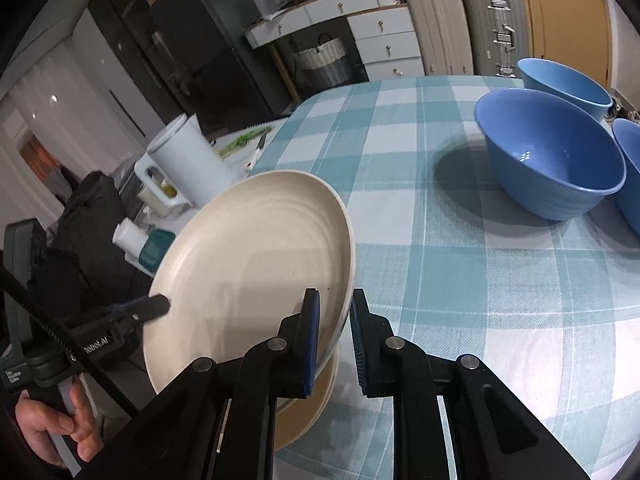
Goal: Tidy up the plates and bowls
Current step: 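Lift and carry the cream plate with both grippers toward the plate stack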
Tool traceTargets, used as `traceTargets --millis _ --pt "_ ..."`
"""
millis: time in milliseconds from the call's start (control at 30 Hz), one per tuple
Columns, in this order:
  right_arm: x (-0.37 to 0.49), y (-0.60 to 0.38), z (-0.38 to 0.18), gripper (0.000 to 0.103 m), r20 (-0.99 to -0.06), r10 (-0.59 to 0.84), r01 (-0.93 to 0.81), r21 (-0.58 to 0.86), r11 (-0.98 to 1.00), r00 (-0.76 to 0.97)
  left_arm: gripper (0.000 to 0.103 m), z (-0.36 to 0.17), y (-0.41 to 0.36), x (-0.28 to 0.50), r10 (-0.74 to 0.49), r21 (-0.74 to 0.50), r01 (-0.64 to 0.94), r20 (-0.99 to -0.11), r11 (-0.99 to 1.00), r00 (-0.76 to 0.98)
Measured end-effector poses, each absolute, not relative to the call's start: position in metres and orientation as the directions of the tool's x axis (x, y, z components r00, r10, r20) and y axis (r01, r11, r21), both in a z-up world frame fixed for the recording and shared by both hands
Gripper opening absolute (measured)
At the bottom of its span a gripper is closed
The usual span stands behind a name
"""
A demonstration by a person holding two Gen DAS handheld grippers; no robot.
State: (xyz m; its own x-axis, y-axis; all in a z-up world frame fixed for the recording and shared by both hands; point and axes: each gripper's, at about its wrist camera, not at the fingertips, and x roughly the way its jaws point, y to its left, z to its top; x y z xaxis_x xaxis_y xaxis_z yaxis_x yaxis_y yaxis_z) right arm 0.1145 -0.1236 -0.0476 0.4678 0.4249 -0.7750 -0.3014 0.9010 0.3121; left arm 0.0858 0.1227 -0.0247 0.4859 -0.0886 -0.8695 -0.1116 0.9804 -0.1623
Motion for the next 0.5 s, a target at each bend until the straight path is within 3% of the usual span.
traceTargets --millis 500 --pt "0.097 -0.093 -0.070 0.017 -0.827 0.394 -0.376 0.244 0.894 0.402 0.006 -0.043 0.144 0.057 -0.051 -0.150 -0.167 -0.874 0.974 0.484"
